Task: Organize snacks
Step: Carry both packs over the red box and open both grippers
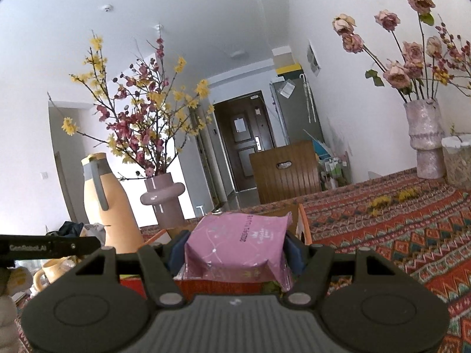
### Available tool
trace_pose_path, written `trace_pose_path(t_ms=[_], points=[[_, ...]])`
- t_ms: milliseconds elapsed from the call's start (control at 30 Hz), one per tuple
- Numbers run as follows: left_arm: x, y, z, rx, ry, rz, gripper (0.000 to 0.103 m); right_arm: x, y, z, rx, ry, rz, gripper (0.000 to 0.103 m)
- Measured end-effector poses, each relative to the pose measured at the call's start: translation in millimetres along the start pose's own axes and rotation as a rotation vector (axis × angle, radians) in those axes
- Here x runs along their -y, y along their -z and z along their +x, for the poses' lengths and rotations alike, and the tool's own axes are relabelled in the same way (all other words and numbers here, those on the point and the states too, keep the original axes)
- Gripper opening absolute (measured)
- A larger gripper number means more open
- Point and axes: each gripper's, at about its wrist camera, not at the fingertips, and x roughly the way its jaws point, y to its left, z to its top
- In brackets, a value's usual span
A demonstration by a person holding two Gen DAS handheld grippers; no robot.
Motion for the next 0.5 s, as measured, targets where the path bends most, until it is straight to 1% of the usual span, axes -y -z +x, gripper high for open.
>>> trace_pose_path(t_ms=[267, 500], points=[[-4, -16, 28, 0.008, -0.023, -0.029, 0.049, -2, -18, 29, -0.005, -0.001, -0.025, 0.066], [-9, -27, 62, 0.004, -0.055, -0.054, 0.049, -6, -32, 64, -0.032, 0.017, -0.044, 0.066]])
